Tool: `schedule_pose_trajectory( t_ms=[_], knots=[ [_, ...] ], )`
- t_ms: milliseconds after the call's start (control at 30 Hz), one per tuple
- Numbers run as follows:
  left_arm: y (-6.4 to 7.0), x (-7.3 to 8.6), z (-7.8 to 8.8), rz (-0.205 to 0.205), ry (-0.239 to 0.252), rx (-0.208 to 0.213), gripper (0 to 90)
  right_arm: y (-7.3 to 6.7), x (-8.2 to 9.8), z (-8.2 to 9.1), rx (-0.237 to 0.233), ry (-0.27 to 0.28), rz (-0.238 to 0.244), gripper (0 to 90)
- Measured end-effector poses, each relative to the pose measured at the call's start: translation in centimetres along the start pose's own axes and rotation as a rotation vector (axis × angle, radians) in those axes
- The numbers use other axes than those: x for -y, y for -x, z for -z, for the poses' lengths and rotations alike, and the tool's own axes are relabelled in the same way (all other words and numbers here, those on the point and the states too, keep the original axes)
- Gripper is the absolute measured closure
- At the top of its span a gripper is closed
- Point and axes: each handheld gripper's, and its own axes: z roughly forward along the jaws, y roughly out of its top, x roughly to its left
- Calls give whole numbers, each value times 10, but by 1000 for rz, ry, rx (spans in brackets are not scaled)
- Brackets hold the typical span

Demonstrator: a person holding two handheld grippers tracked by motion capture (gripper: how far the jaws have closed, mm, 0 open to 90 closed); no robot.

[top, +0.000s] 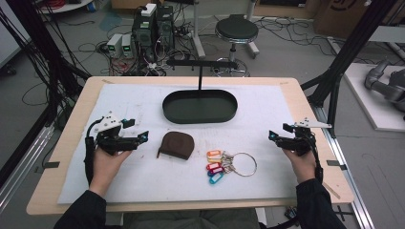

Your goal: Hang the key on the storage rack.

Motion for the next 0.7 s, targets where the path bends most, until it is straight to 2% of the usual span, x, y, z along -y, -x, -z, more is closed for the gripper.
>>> schedule_pose_trajectory(
  t_ms=[367,533,600,700],
  knots=[
    [6,1,-4,-5,-16,14,249,0,0,0,-2,3,2,261],
    [6,1,-5,-9,-23,13,251,-3,0,2,-21,1,15,311],
    [6,1,-6,-7,-21,11,251,-8,0,3,-55,-1,34,363],
    [5,1,-6,-9,-27,7,250,-12,0,3,-75,-8,48,406]
  ],
)
